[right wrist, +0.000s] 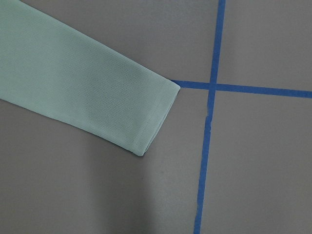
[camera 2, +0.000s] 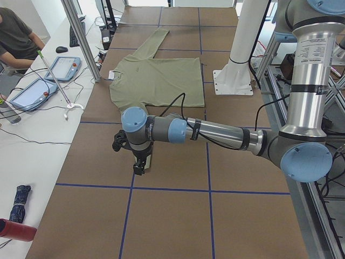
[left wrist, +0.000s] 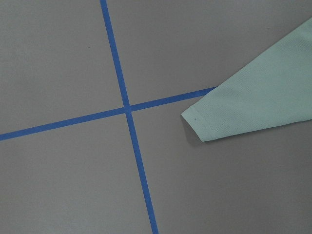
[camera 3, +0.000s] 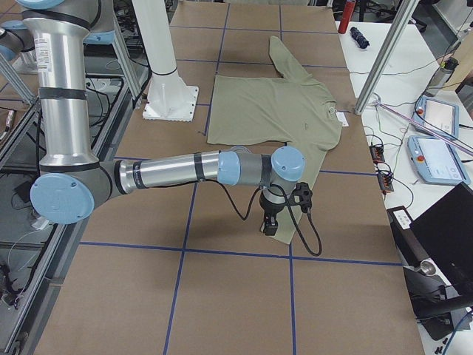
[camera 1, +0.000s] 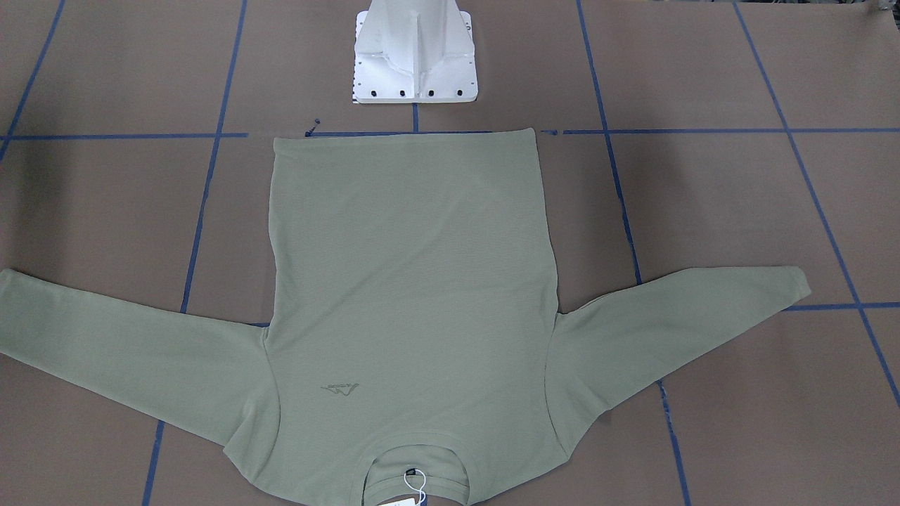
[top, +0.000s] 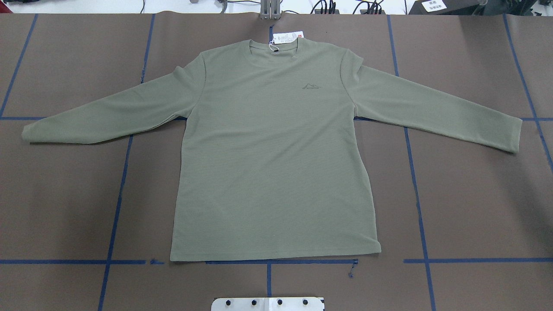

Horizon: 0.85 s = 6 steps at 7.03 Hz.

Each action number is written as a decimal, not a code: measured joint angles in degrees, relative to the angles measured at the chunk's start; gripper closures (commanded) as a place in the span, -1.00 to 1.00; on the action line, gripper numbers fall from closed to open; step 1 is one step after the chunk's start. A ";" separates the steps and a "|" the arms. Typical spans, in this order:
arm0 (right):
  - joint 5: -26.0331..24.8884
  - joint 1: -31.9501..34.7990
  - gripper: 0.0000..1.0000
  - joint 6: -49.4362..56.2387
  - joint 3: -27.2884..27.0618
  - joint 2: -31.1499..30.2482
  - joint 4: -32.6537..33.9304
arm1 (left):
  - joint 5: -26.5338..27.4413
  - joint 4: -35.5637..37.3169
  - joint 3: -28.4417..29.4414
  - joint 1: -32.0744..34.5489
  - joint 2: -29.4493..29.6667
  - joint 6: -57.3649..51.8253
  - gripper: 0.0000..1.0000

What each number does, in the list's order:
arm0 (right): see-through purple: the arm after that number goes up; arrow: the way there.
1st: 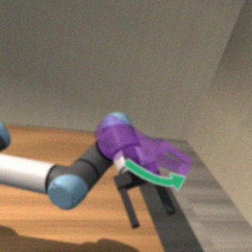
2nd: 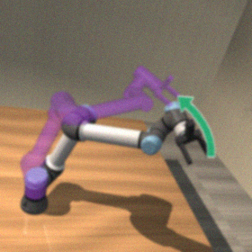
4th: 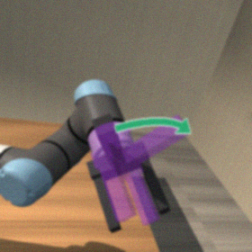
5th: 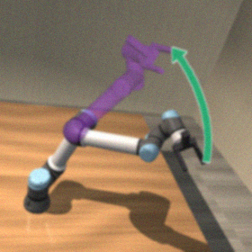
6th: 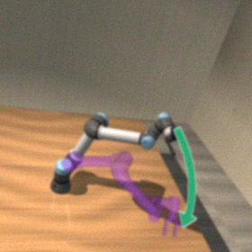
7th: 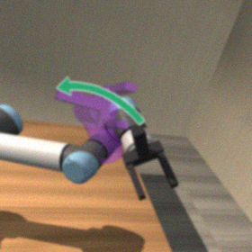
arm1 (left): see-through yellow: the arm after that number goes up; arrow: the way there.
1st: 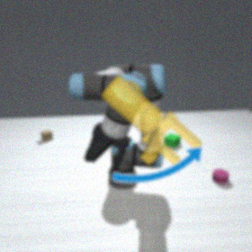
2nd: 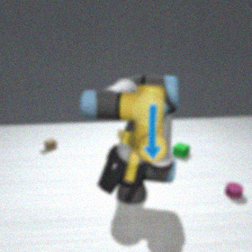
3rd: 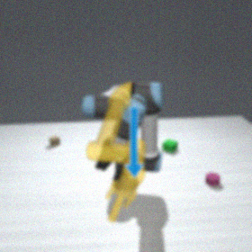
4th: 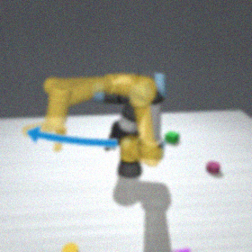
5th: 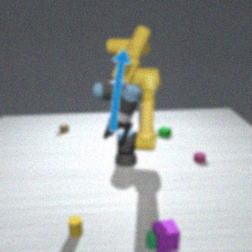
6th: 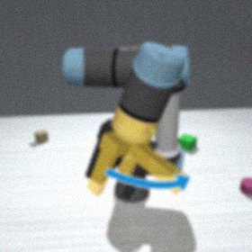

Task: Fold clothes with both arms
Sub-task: 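Move the right gripper toward the cuff of the sleeve nearest it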

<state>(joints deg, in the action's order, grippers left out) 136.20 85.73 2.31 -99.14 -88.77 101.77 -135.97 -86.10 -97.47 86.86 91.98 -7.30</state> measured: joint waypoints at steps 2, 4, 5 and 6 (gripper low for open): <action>0.12 -0.09 -1.00 -0.14 0.02 0.00 -0.13 | 2.21 -0.80 0.38 -0.09 1.24 0.14 -1.00; -0.04 -0.22 -1.00 -0.19 0.51 -0.10 -0.20 | 10.69 -1.14 -0.52 -0.21 2.53 0.16 -1.00; 0.12 -0.36 -1.00 -0.14 0.75 -0.12 -0.21 | 10.42 -1.12 -0.81 -0.23 2.52 0.00 -1.00; 0.28 -0.74 -1.00 -0.10 0.92 -0.07 -0.29 | 7.26 -0.84 -0.94 -0.23 2.15 0.02 -1.00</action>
<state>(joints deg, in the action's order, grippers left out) 136.48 84.99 2.21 -98.22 -88.83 101.48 -128.71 -86.94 -98.41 86.64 94.13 -7.28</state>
